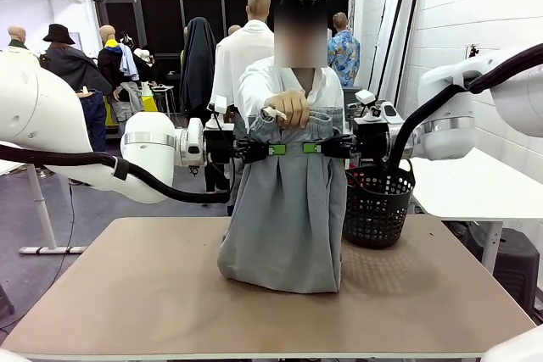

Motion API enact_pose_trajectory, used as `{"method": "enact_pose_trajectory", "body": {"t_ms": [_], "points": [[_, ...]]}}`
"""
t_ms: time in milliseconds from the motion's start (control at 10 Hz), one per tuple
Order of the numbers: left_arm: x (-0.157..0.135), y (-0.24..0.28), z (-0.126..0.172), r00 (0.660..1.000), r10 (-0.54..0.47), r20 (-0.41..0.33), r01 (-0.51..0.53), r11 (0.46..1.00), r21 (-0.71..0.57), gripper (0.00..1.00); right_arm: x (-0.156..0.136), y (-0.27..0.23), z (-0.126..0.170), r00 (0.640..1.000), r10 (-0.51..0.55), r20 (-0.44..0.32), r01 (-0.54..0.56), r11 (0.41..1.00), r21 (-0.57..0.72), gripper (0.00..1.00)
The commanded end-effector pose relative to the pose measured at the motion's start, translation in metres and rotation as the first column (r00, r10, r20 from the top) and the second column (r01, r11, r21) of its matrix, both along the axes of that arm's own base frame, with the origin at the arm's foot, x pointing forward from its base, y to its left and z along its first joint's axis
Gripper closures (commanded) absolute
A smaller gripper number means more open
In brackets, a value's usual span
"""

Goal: Fold the training pants.
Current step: Release the ends of the Training pants and then grab the overlapped ends, then fold the Training pants in half.

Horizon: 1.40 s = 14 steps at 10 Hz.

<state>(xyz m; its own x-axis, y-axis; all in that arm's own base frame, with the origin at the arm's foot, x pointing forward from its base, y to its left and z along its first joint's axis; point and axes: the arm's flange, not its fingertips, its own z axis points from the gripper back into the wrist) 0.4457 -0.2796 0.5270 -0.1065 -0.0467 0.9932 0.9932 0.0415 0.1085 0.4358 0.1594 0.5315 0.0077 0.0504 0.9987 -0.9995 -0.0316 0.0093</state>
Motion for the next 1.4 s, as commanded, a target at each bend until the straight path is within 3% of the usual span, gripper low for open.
{"method": "enact_pose_trajectory", "body": {"t_ms": [0, 400, 500, 600, 1300], "points": [[0.000, 0.006, 0.006, 0.999, -0.024, -0.021, 0.025, 0.999, 0.035, 1.00, 0.011, 0.001, 0.014, 0.998, 0.044, -0.038, -0.044, 0.999, 0.003, 1.00], [0.006, 0.011, 0.011, 0.999, 0.030, 0.023, -0.030, 1.000, 0.002, 1.00, 0.028, -0.002, 0.011, 0.998, 0.029, -0.051, -0.032, 0.998, -0.057, 1.00], [0.010, 0.008, 0.014, 0.994, -0.063, -0.087, 0.063, 0.998, -0.009, 1.00, 0.032, -0.005, 0.009, 0.999, 0.005, -0.032, -0.006, 0.999, -0.035, 1.00], [0.002, 0.008, 0.006, 1.000, 0.008, -0.002, -0.008, 1.000, 0.017, 1.00, 0.019, 0.001, 0.004, 0.999, 0.032, -0.040, -0.033, 0.999, -0.038, 1.00], [0.002, 0.008, 0.006, 1.000, 0.008, -0.002, -0.008, 1.000, 0.017, 1.00, 0.019, 0.001, 0.004, 0.999, 0.032, -0.040, -0.033, 0.999, -0.038, 1.00]]}}
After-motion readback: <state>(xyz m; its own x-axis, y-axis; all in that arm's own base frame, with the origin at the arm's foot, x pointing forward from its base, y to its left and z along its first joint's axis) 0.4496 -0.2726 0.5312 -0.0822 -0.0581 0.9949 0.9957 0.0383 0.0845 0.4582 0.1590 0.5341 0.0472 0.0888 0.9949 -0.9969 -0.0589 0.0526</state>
